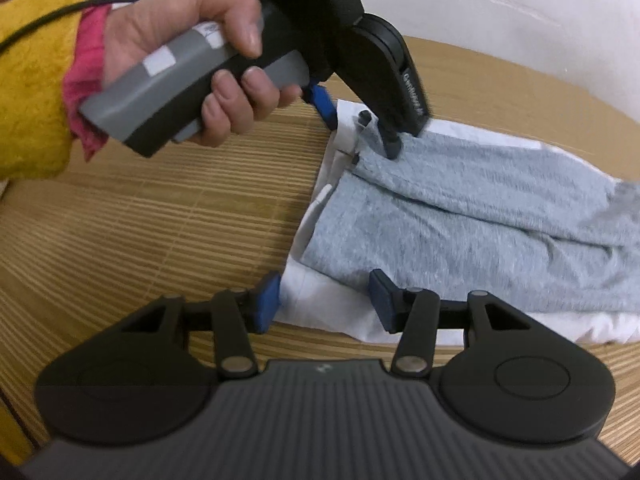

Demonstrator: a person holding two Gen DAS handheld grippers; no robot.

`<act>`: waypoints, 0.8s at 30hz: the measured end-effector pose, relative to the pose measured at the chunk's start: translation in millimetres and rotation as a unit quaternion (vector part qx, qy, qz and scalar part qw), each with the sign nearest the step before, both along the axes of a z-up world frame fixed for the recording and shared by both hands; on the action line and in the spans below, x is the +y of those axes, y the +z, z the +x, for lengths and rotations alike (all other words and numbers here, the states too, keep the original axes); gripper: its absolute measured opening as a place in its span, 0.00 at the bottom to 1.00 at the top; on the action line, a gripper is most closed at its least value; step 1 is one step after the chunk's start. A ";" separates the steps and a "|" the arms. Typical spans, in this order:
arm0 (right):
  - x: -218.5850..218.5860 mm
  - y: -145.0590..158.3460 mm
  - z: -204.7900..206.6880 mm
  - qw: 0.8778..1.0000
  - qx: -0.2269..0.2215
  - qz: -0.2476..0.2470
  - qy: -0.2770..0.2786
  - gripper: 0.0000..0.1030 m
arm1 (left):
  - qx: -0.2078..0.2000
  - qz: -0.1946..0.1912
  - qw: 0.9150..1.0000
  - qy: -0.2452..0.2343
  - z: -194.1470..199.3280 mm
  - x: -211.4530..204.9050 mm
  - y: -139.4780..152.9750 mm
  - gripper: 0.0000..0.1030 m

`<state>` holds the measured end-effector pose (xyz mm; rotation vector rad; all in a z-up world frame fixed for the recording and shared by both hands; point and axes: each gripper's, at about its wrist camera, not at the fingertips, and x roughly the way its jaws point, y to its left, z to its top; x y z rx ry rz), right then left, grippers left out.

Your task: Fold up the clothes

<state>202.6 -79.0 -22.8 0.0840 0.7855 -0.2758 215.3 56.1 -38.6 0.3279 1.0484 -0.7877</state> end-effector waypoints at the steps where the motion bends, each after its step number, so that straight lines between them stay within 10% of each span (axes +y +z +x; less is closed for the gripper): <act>1: 0.0 0.3 0.1 1.000 -0.001 -0.003 -0.003 0.16 | 0.011 -0.004 1.000 0.009 2.3 1.5 0.3 0.17; 14: -17.5 28.9 -31.2 0.985 -0.112 0.123 0.052 0.12 | 0.015 -0.022 0.996 0.080 -10.7 64.4 49.7 0.13; 24: -97.1 52.6 -102.5 0.938 -0.252 0.234 -0.031 0.12 | -0.049 -0.044 0.998 0.025 -49.2 -25.9 109.8 0.13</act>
